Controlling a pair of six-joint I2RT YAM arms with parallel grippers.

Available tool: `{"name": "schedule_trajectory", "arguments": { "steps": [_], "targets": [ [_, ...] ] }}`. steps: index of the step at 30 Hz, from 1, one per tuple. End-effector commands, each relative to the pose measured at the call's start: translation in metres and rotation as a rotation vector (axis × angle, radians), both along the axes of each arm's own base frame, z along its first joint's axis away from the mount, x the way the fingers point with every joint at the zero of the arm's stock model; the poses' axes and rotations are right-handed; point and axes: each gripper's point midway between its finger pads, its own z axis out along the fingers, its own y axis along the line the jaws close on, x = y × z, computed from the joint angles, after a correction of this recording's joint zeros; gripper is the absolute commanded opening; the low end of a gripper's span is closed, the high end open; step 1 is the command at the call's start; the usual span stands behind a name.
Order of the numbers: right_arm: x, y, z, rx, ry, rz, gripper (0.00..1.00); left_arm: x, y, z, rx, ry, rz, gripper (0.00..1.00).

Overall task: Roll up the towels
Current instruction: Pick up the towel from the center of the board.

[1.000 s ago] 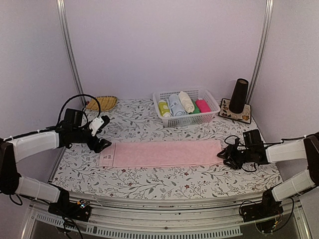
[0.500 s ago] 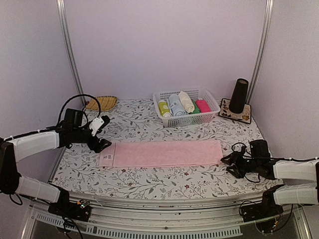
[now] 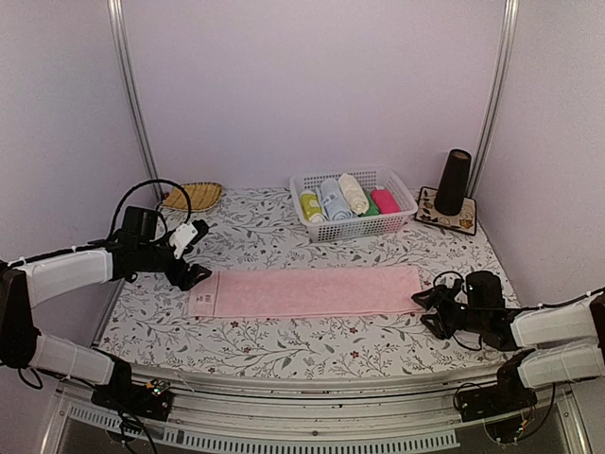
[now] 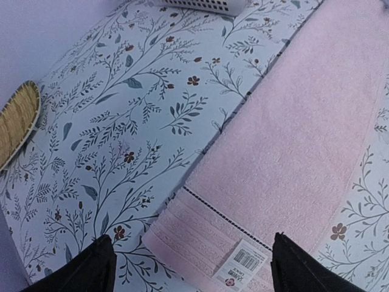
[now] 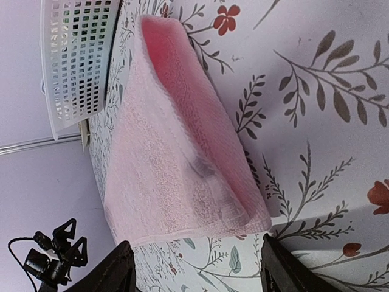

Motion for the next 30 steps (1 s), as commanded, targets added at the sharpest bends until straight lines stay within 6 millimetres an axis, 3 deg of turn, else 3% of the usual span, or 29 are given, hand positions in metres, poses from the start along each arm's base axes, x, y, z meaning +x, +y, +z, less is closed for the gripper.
{"name": "schedule_trajectory", "arguments": {
  "steps": [1,13,20,26,30],
  "targets": [
    [-0.011,-0.008,-0.021,-0.004,0.08,-0.087,0.71,0.002,-0.003,0.0,-0.001,-0.013,-0.005,0.89],
    [-0.009,-0.005,-0.034,0.039,0.099,-0.168,0.73,0.003,-0.004,0.0,-0.001,-0.014,-0.007,0.89],
    [-0.009,-0.022,-0.041,0.01,0.105,-0.26,0.73,0.003,-0.004,0.002,-0.001,-0.019,-0.008,0.89],
    [-0.003,-0.042,-0.033,-0.066,0.042,-0.332,0.73,0.004,-0.004,0.003,-0.001,-0.022,-0.01,0.89],
    [0.008,-0.042,-0.022,-0.11,-0.013,-0.326,0.72,0.005,-0.004,0.004,-0.001,-0.024,-0.01,0.89]
  ]
}}
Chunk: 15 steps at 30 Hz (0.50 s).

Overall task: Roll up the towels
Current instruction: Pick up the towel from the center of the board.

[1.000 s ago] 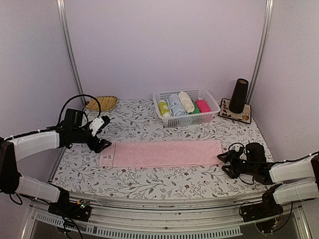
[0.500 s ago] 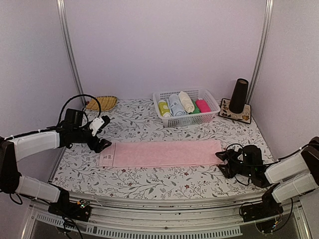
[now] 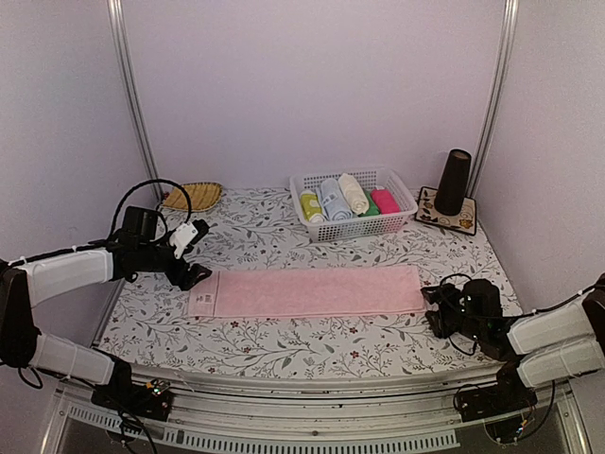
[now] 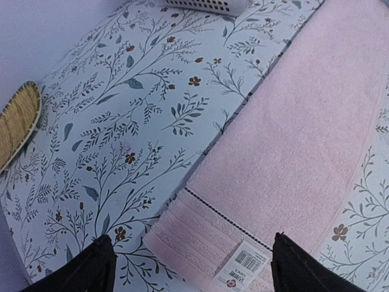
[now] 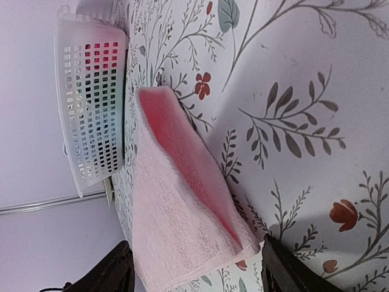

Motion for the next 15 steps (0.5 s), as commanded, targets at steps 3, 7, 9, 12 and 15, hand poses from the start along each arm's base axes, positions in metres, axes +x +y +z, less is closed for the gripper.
{"name": "schedule_trajectory", "arguments": {
  "steps": [3,7,9,12,15],
  "targets": [
    [0.0,-0.01,-0.022,-0.184,0.059,0.023,0.73,0.003,-0.004,0.003,-0.003,-0.015,-0.012,0.89],
    [0.004,0.004,-0.031,-0.184,0.072,0.099,0.73,0.002,-0.004,0.004,-0.005,-0.019,-0.013,0.89],
    [0.003,0.009,-0.035,-0.174,0.078,0.123,0.73,0.001,-0.004,0.005,-0.005,-0.022,-0.013,0.89],
    [0.005,0.017,-0.037,-0.168,0.068,0.165,0.72,0.0,-0.004,0.005,-0.006,-0.023,-0.015,0.89],
    [0.008,0.023,-0.033,-0.193,0.039,0.221,0.72,0.0,-0.004,0.005,-0.008,-0.021,-0.017,0.89]
  ]
}}
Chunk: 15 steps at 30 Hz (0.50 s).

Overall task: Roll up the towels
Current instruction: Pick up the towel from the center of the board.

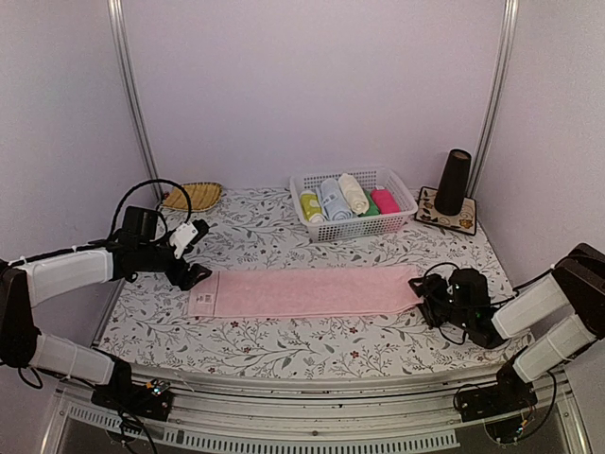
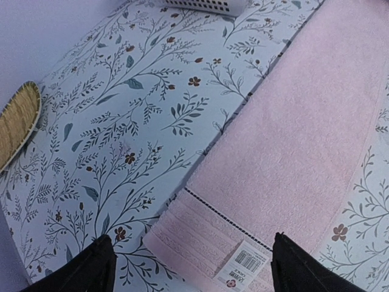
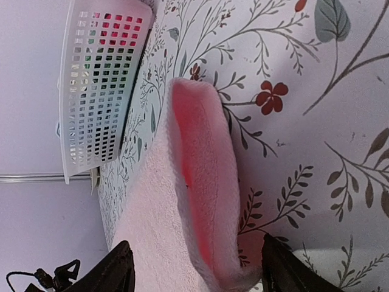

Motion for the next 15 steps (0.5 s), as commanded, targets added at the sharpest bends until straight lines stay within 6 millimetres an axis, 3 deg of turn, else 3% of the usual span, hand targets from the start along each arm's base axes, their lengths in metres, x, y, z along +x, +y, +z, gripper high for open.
{"name": "schedule_trajectory", "arguments": {
  "steps": [1,10,15],
  "targets": [
    [-0.019,0.004,-0.03,-0.1,0.088,0.126,0.72,0.0,-0.004,0.005,-0.007,-0.021,-0.016,0.89],
    [-0.007,0.013,-0.023,-0.218,0.027,0.282,0.68,0.0,-0.005,0.002,-0.005,-0.014,-0.02,0.89],
    [-0.003,0.014,-0.004,-0.262,-0.065,0.314,0.67,0.0,-0.005,-0.001,-0.002,-0.006,-0.02,0.89]
  ]
}}
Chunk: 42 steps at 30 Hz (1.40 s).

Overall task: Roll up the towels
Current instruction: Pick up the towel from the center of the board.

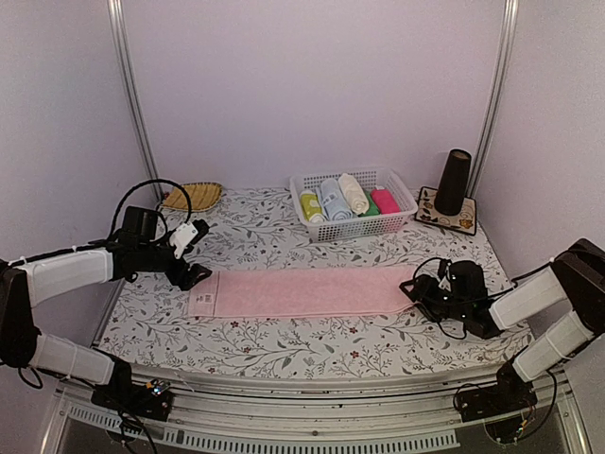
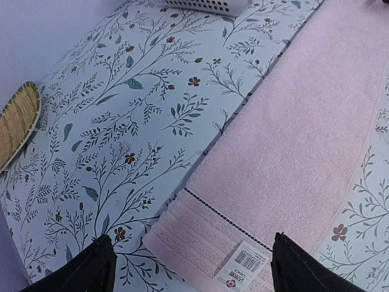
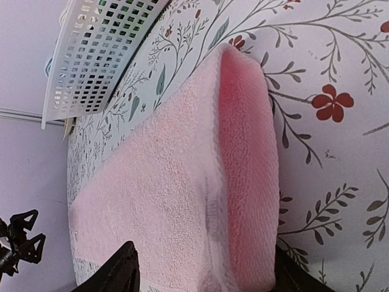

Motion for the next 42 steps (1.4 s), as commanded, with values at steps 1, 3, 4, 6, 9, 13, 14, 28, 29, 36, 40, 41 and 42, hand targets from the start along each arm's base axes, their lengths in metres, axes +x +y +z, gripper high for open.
{"name": "schedule_trajectory", "arguments": {
  "steps": [1,3,4,6,9,13,14,28,29,36,40,41,42],
  "targets": [
    [-0.007,-0.005,0.001,-0.092,-0.028,0.066,0.66,0.001,-0.004,-0.001,-0.002,-0.004,-0.017,0.89],
    [-0.007,-0.006,0.009,-0.103,-0.058,0.075,0.66,0.001,-0.004,0.0,-0.002,-0.005,-0.018,0.89],
    [-0.006,-0.006,0.013,-0.107,-0.072,0.079,0.66,0.001,-0.004,-0.001,-0.002,-0.005,-0.018,0.89],
    [-0.005,-0.006,0.022,-0.115,-0.104,0.09,0.66,0.001,-0.005,-0.001,-0.002,-0.004,-0.019,0.89],
    [-0.001,-0.007,0.028,-0.126,-0.127,0.104,0.66,0.001,-0.004,-0.002,-0.002,-0.002,-0.018,0.89],
    [0.007,-0.001,0.021,-0.119,-0.088,0.138,0.67,0.001,-0.005,-0.004,0.001,0.006,-0.019,0.89],
    [0.008,0.002,0.017,-0.115,-0.074,0.154,0.66,0.001,-0.004,-0.003,0.001,0.006,-0.018,0.89],
    [0.003,0.021,0.017,-0.167,-0.093,0.349,0.62,-0.001,-0.004,-0.001,0.0,-0.002,-0.018,0.89],
    [0.003,0.019,0.017,-0.186,-0.097,0.35,0.62,0.0,-0.004,-0.001,0.0,-0.001,-0.018,0.89],
    [0.003,0.021,0.035,-0.227,-0.179,0.398,0.59,0.001,-0.004,-0.003,0.002,0.005,-0.018,0.89],
    [0.003,0.021,0.042,-0.244,-0.206,0.413,0.58,0.001,-0.004,-0.004,0.005,0.007,-0.016,0.89],
    [0.002,0.022,0.041,-0.241,-0.206,0.423,0.58,0.001,-0.004,-0.004,0.005,0.008,-0.016,0.89],
    [0.001,0.024,0.042,-0.234,-0.208,0.433,0.58,0.001,-0.003,-0.004,0.005,0.007,-0.015,0.89]
  ]
}}
